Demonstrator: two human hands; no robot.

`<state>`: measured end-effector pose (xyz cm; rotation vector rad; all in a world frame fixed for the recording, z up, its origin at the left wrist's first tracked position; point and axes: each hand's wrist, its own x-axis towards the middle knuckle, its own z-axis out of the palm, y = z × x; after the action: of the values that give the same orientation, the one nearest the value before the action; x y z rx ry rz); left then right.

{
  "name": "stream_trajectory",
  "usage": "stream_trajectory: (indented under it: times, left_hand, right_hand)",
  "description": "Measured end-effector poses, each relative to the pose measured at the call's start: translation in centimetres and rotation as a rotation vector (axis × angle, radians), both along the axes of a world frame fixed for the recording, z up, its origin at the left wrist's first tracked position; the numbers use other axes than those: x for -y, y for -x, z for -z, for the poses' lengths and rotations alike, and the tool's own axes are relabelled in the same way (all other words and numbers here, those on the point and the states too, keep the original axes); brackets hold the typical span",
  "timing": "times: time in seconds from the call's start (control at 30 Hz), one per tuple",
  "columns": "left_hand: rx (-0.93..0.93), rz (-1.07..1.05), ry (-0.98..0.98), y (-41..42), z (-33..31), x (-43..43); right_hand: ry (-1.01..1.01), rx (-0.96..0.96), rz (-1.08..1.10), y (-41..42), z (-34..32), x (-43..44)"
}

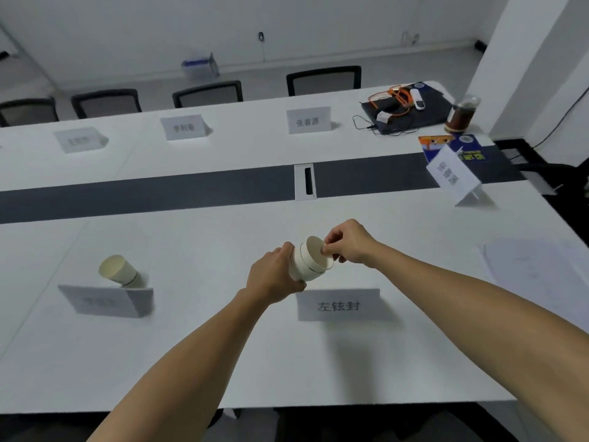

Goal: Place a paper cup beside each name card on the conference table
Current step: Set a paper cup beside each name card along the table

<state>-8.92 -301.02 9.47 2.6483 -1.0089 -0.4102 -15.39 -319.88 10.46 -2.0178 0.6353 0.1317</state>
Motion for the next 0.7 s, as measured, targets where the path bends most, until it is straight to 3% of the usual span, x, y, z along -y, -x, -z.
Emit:
stream_trajectory:
  times: [0.13,0.27,0.53,0.7]
  left_hand:
    - [-0.024,-0.069,-0.025,-1.3,0.5,-0.2]
    - [-0.059,-0.112,-0.07,-2.3,1.6,-0.7]
    - [-0.137,-0.126,-0.108,-2.0,4.7,-1.9]
    - [-0.157,-0.138,-0.101,-2.3,5.3,-2.3]
  right_hand:
    - [-0.05,0.034,0.046,-1.6,-0.2,1.5]
    - [-0.02,0.015,0.226,-2.5,1.7,3.6]
    - [0.071,-0.248,0.344,-0.2,9.5,4.4]
    - [0.069,-0.293,0.362,-0.4,11.0,4.1]
